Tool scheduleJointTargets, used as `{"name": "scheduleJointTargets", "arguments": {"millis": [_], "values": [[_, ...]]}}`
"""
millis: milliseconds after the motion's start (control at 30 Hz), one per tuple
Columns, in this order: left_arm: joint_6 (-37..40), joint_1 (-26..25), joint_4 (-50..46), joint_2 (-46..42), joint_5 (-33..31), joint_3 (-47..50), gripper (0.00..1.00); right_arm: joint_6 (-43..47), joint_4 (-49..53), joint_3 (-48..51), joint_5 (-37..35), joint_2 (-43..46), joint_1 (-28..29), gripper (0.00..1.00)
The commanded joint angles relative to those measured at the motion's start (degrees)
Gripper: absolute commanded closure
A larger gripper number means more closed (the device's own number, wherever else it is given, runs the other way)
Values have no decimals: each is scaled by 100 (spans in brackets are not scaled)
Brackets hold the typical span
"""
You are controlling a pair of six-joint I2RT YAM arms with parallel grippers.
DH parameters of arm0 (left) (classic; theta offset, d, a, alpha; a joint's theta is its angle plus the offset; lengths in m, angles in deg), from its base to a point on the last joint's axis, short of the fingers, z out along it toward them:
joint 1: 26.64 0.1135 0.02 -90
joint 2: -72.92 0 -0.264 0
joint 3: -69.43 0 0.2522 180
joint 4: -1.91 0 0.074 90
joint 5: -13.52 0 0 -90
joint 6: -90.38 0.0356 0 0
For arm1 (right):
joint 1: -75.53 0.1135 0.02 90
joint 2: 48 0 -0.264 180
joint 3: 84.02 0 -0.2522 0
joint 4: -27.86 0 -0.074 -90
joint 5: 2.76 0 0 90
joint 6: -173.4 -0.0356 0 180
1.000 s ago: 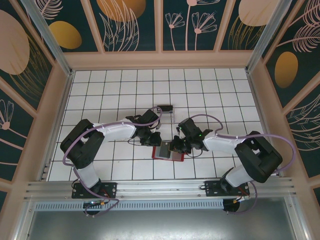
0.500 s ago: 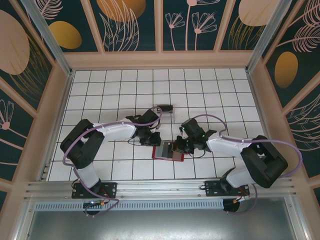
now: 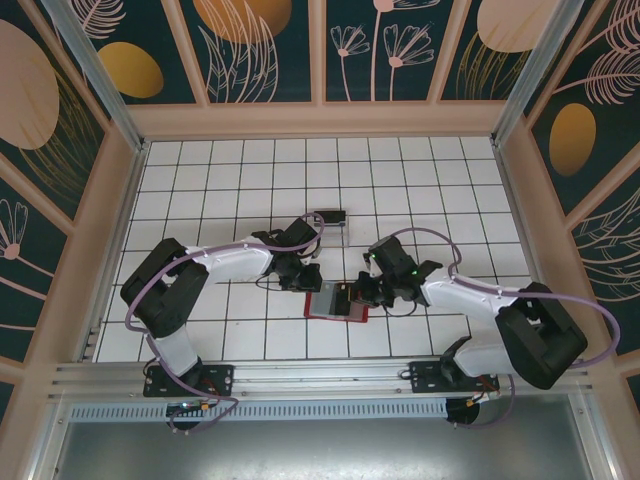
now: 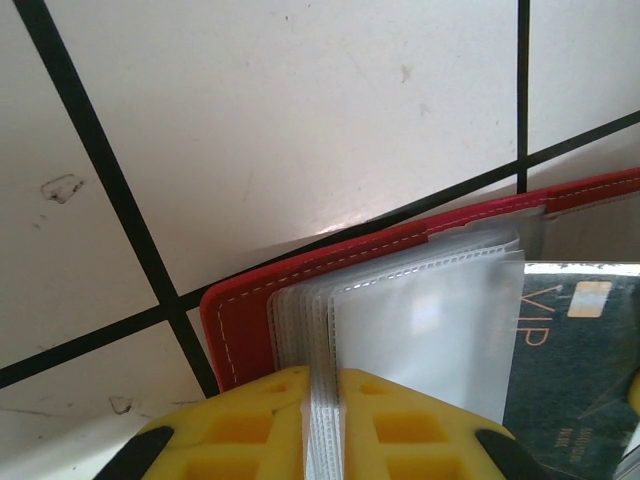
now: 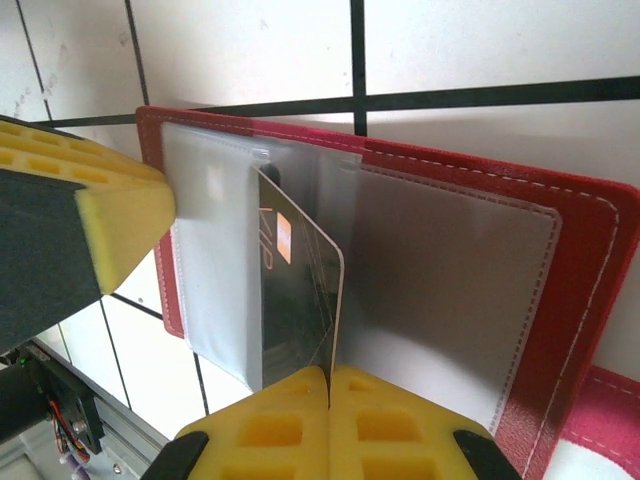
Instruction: Take the credit cards out of the card holder
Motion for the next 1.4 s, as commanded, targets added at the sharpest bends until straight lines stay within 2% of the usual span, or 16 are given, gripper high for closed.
{"name": "scheduleJointTargets", "arguments": {"millis": [0,500,767,967,1067,1367], "values": [[-75,-6,-238,-89,-171,-83,83,203,366,30,-167,214,-51,97],[-134,-4,-279,-240,-276,-189,83,400,899,-382,-342,728,-77,98],[-233,-7,-229,-629,-590,-158,83,1037,1055,-728,-479,766,-73,100],[-456,-3,104,-960,-848,138,82,2259,1172,-1064,-966,757,-91,100],[-552,0,254,-1038,-861,365,82,3251,1249,-1238,-813,682,-99,100],[-673,-7,560,-1208,-927,793,84,6204,1292,-2078,-1403,591,-119,100]]}}
